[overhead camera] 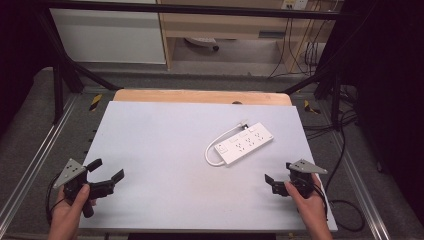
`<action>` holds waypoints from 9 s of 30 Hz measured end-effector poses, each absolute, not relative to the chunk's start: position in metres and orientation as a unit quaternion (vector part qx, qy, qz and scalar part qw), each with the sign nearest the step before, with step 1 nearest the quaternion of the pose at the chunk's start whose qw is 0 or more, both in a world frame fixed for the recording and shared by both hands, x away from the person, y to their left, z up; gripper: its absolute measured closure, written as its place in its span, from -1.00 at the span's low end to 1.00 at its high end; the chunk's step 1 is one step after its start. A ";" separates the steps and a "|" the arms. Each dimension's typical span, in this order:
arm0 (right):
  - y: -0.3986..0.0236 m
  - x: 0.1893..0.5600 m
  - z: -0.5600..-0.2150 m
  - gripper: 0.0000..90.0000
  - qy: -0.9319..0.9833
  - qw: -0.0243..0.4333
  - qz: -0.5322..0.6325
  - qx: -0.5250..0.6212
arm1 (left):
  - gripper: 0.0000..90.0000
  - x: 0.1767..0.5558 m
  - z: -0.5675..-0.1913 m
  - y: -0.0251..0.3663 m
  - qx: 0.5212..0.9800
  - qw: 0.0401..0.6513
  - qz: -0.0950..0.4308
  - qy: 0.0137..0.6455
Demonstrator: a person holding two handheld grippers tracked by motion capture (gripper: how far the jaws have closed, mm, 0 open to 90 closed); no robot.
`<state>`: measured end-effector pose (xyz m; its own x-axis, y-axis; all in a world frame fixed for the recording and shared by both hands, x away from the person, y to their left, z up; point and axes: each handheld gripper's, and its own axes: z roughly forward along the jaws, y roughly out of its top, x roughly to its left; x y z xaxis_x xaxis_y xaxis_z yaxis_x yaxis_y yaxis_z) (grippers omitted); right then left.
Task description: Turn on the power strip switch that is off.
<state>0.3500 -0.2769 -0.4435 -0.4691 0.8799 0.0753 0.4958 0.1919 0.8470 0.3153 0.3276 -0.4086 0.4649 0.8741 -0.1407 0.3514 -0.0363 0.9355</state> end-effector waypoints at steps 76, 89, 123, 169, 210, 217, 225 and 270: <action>-0.258 0.391 -0.348 -0.95 0.702 0.257 0.513 0.423 | -0.89 0.316 -0.412 0.325 0.686 0.516 0.240 0.454; -0.259 0.410 -0.345 -0.95 0.700 0.256 0.506 0.435 | -0.89 0.316 -0.413 0.325 0.687 0.516 0.240 0.453; -0.251 0.447 -0.359 -0.90 0.695 0.261 0.490 0.457 | -0.89 0.317 -0.414 0.323 0.692 0.511 0.238 0.451; -0.254 0.490 -0.398 -0.57 0.685 0.254 0.463 0.502 | -0.88 0.317 -0.414 0.324 0.694 0.509 0.237 0.450; -0.244 0.508 -0.422 0.18 0.692 0.251 0.454 0.502 | -0.88 0.318 -0.415 0.323 0.696 0.509 0.235 0.449; -0.242 0.509 -0.424 0.25 0.692 0.251 0.454 0.502 | -0.88 0.318 -0.415 0.323 0.697 0.508 0.236 0.449; -0.239 0.509 -0.426 0.35 0.693 0.249 0.455 0.500 | -0.88 0.318 -0.415 0.323 0.698 0.507 0.235 0.448; -0.221 0.512 -0.440 0.95 0.704 0.255 0.460 0.477 | -0.88 0.318 -0.415 0.323 0.699 0.507 0.234 0.447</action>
<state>0.5116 -0.2213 -0.4400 -0.4152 0.9062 0.0796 0.4362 0.1215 0.8916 0.3179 0.3231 -0.4154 0.4904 0.8624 -0.1257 0.3876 -0.0866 0.9178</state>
